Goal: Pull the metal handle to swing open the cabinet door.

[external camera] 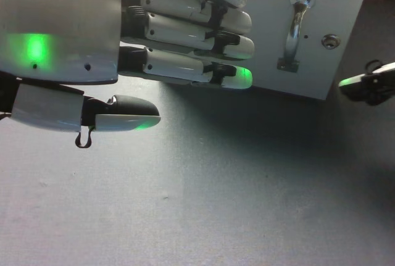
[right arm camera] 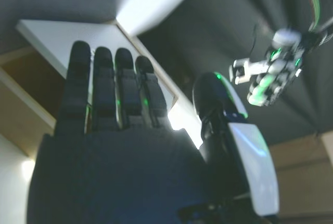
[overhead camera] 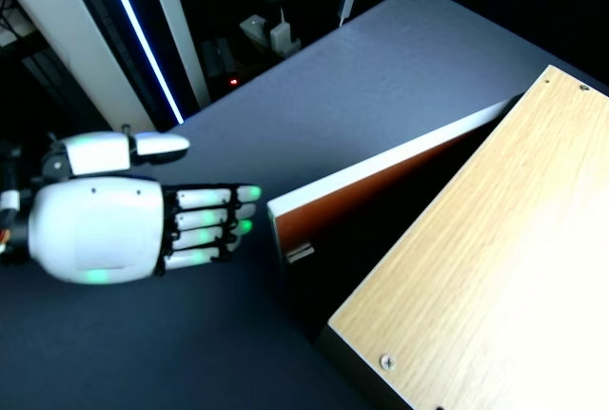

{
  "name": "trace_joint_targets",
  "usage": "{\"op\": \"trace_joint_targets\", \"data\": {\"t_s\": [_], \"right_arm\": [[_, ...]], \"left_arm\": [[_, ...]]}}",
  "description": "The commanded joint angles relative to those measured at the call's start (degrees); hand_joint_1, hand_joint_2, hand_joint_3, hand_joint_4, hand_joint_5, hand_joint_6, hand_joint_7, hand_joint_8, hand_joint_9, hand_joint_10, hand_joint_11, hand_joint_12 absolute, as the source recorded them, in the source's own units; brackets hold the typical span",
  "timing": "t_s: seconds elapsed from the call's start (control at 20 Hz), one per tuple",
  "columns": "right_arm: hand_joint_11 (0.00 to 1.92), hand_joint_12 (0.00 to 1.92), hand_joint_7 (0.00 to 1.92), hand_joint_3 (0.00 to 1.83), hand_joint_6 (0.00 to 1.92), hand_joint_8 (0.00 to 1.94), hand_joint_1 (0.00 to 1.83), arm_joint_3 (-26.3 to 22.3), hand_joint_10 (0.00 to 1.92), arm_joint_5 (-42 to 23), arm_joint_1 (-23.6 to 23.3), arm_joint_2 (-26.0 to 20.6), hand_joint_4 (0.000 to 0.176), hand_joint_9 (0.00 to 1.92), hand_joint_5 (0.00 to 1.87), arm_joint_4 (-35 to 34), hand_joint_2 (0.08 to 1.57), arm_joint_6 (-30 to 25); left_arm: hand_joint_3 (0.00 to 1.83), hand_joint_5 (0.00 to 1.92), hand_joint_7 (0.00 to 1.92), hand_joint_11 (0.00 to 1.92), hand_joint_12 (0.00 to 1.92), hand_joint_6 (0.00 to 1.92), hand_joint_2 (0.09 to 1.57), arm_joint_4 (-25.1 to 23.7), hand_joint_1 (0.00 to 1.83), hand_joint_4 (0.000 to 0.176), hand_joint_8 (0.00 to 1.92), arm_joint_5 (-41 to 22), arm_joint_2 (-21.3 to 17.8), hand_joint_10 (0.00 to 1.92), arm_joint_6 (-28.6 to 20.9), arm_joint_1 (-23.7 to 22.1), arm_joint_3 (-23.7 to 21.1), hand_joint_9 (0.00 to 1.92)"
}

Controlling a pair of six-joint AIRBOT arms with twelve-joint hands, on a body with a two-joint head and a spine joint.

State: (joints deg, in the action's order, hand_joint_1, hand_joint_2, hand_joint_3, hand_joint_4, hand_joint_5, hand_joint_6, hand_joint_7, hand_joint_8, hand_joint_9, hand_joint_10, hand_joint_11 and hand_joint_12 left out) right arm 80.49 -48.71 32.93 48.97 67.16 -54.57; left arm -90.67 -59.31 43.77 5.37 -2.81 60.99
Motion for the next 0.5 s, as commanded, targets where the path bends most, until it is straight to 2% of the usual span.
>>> {"op": "trace_joint_targets", "data": {"t_s": [0.0, 0.2, 0.45], "right_arm": [[0.00, 0.60, 0.21, 0.03, 0.00, 0.00, 0.00, 0.92, 0.00, -3.27, -0.60, -0.30, 0.000, 0.19, 0.19, -2.46, 1.57, -0.31], [0.00, 0.57, 0.20, 0.02, 0.00, 0.00, 0.00, 3.44, 0.00, -4.37, -0.58, -0.38, 0.000, 0.17, 0.16, -1.01, 1.57, -0.31], [0.00, 0.59, 0.21, 0.03, 0.01, 0.00, 0.00, 3.00, 0.00, -4.69, -0.46, -1.14, 0.000, 0.19, 0.19, 0.31, 1.57, -0.23]], "left_arm": [[0.18, 0.34, 0.34, 0.00, 0.67, 0.01, 1.57, 5.57, 0.00, 0.000, 0.01, -0.90, -0.29, 0.00, 0.38, -0.63, -0.06, 0.30], [0.17, 0.33, 0.33, 0.00, 0.65, 0.00, 1.57, 5.57, 0.00, 0.000, 0.00, -0.90, -0.29, 0.00, 0.38, -0.63, -0.06, 0.29], [0.17, 0.36, 0.35, 0.00, 0.69, 0.01, 1.57, 5.57, 0.00, 0.000, 0.01, -0.90, -0.29, 0.00, 0.38, -0.63, -0.06, 0.31]]}}
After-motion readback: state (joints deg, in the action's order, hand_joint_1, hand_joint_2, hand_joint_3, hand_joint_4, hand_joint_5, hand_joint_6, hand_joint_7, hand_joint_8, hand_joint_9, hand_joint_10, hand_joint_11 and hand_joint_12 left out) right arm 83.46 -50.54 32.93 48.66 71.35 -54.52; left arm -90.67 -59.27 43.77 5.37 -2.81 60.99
